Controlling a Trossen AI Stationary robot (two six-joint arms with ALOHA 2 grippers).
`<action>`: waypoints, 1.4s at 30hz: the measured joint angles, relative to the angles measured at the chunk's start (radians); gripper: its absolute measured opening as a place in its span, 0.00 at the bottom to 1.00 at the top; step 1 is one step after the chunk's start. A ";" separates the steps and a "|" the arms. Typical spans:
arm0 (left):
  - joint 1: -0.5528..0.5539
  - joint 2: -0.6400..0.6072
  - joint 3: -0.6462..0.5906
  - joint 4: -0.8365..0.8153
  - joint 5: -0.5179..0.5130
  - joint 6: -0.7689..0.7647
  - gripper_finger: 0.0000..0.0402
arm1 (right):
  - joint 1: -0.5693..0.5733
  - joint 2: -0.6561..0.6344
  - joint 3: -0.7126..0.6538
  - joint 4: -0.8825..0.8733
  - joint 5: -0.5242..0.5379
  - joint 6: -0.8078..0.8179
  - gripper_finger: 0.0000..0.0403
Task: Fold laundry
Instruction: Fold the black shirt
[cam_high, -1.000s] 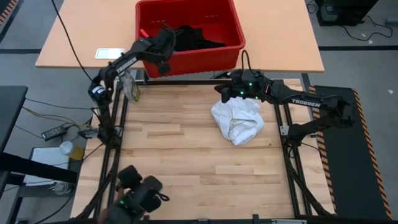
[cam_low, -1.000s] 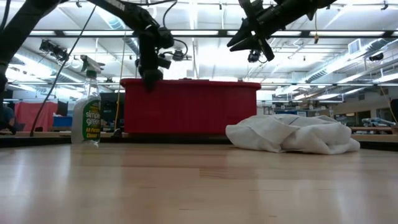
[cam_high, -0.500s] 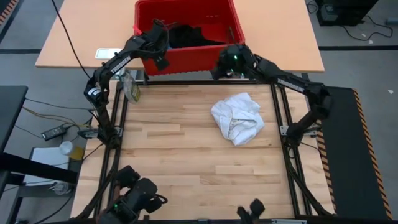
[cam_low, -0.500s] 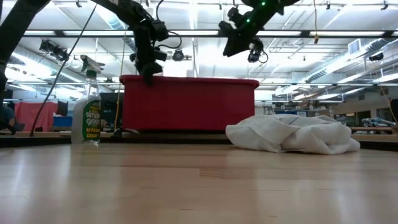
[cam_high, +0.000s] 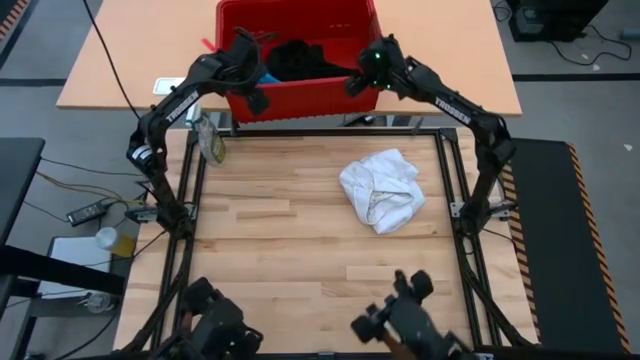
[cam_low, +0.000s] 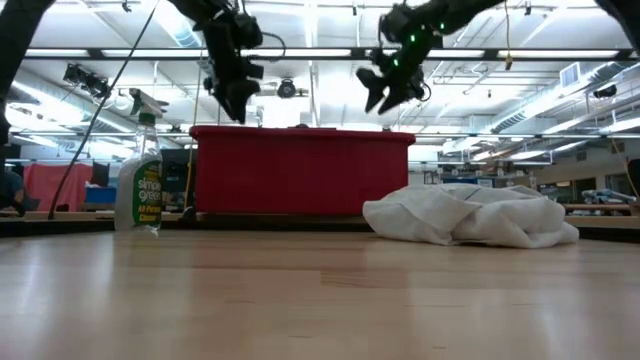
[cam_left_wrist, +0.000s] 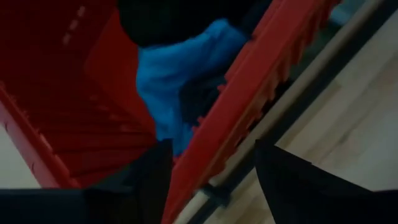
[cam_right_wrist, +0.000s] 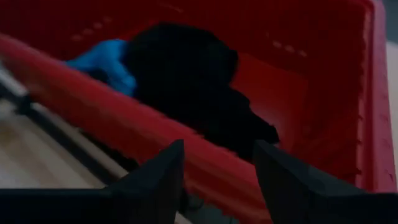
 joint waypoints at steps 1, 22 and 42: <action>-0.002 -0.010 0.000 0.001 0.009 -0.009 0.57 | -0.020 0.011 0.004 -0.002 -0.011 0.002 0.49; -0.088 -0.027 -0.003 0.273 0.184 -0.344 0.54 | -0.191 0.026 0.018 -0.277 -0.155 -0.198 0.39; -0.062 0.361 0.360 0.386 0.220 -0.491 0.47 | -0.076 -0.258 0.011 -0.215 -0.151 -0.037 0.38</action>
